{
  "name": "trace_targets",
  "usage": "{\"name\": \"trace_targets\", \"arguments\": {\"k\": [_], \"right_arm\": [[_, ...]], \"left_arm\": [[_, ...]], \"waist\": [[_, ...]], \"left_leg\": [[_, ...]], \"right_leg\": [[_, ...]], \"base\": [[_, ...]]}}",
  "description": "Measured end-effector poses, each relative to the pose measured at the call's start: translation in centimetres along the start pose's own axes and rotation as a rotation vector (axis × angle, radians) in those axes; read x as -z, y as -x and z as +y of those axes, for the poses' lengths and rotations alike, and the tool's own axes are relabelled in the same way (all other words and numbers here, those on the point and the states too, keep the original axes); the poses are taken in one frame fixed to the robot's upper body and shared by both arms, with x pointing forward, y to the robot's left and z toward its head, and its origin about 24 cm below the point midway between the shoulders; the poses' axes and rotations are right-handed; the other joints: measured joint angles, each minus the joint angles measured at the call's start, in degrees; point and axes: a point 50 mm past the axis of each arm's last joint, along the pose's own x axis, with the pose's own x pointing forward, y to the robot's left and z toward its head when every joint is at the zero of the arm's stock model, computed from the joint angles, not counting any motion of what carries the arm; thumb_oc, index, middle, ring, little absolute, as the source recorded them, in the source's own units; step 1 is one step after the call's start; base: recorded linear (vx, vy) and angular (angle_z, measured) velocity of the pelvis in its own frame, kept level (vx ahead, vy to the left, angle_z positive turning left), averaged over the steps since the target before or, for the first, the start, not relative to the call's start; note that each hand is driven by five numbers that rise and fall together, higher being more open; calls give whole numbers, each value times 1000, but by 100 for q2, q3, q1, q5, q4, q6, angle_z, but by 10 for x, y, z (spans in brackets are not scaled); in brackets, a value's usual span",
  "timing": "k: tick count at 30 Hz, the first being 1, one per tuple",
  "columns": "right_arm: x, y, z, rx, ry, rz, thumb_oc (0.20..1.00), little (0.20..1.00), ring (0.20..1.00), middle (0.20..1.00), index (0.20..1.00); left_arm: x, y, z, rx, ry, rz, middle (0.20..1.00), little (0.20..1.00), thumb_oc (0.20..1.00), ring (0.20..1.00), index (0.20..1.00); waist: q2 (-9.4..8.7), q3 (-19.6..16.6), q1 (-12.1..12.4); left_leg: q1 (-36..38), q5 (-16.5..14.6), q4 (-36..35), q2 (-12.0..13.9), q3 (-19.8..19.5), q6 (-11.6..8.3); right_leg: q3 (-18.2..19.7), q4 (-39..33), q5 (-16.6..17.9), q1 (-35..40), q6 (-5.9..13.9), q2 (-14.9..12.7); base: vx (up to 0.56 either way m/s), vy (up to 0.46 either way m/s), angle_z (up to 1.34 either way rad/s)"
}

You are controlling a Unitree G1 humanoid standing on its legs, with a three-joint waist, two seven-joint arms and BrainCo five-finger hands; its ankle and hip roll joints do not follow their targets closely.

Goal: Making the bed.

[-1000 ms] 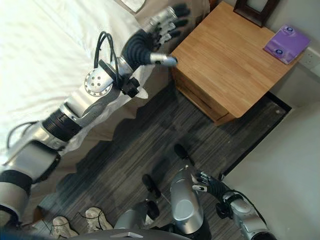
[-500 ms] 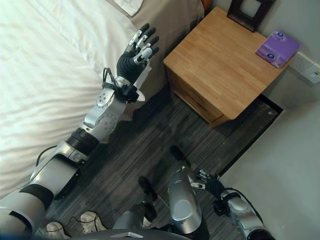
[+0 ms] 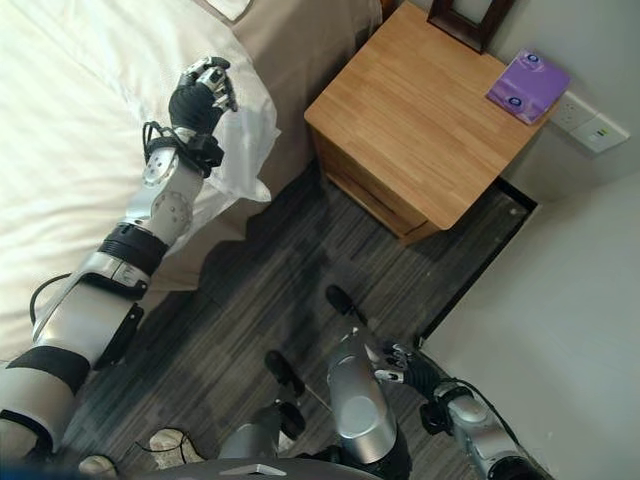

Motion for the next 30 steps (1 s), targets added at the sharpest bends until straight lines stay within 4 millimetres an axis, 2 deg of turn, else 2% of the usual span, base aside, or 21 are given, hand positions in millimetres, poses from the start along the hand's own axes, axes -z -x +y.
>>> {"name": "trace_targets", "arguments": {"k": [1,5,7,12,17,22,24,25,26,27,30], "right_arm": [[0,0,0,1,1,0,1000,1000,1000,1000,1000],[-3,-2,-2,5,4,-3,1000,1000,1000,1000,1000],[1,-1,-4,13,1,14,1000,1000,1000,1000,1000],[0,-1,-4,11,6,9,1000,1000,1000,1000,1000],[-2,-3,-5,12,10,0,1000,1000,1000,1000,1000],[-10,-5,-5,8,18,-21,1000,1000,1000,1000,1000],[-11,-5,-5,5,21,-28,1000,1000,1000,1000,1000],[-19,-7,-3,-4,28,-57,1000,1000,1000,1000,1000],[-20,-8,-3,-6,29,-62,1000,1000,1000,1000,1000],[-20,-8,-1,-6,-2,-72,1000,1000,1000,1000,1000],[-25,-10,1,-15,-29,-99,1000,1000,1000,1000,1000]], "left_arm": [[-1,0,4,-11,-3,-1,200,200,200,200,200],[-27,-2,24,-42,-48,-53,200,200,200,200,200],[-35,-4,25,-43,-51,-75,200,200,200,200,200],[-45,-9,19,-14,-53,-99,200,200,200,200,200],[-51,-12,22,-30,-63,-107,200,200,200,200,200],[-59,-12,25,-42,-64,-128,200,200,200,200,200],[-63,-10,35,-75,-32,-147,200,200,200,200,200],[-69,-8,51,-136,-5,-160,200,200,200,200,200],[-69,-7,55,-151,-1,-159,200,200,200,200,200],[-63,1,73,-192,-11,-140,200,200,200,200,200],[-55,5,79,-197,-13,-126,200,200,200,200,200]], "waist": [[-3,31,-16],[-36,147,-89],[-36,173,-74],[-40,265,-80],[-38,304,-107],[-69,545,-144],[-101,673,-189],[-118,722,-255],[-119,736,-273],[-117,746,-273],[-113,743,-240]], "left_leg": [[-2,-3,0,0,2,-3],[-73,-9,0,3,25,-12],[-76,-5,1,12,27,-9],[-81,-12,1,10,67,-19],[-233,-19,0,10,129,-27],[-464,-5,1,24,233,-13],[-521,-1,1,38,279,-9],[-598,6,1,43,306,-12],[-615,9,1,47,307,-19],[-654,-3,1,81,391,-37],[-698,-6,2,108,442,-40]], "right_leg": [[2,-5,12,-1,-16,0],[22,-6,18,-83,-23,10],[16,-2,27,-88,-34,20],[21,0,30,-97,-33,17],[107,13,31,-291,-25,37],[218,86,76,-611,-31,99],[266,110,92,-705,-34,134],[293,96,129,-789,-33,143],[297,90,142,-806,-36,147],[358,104,151,-894,-47,207],[412,185,142,-1004,-42,270]], "base": [[38,3,-3],[28,-9,-2],[0,0,0],[3,1,-1],[-3,9,-7],[-21,7,-11],[-31,0,-14],[-11,-10,-10],[-19,-21,-20],[-11,-10,-19],[-19,-22,-14]]}}
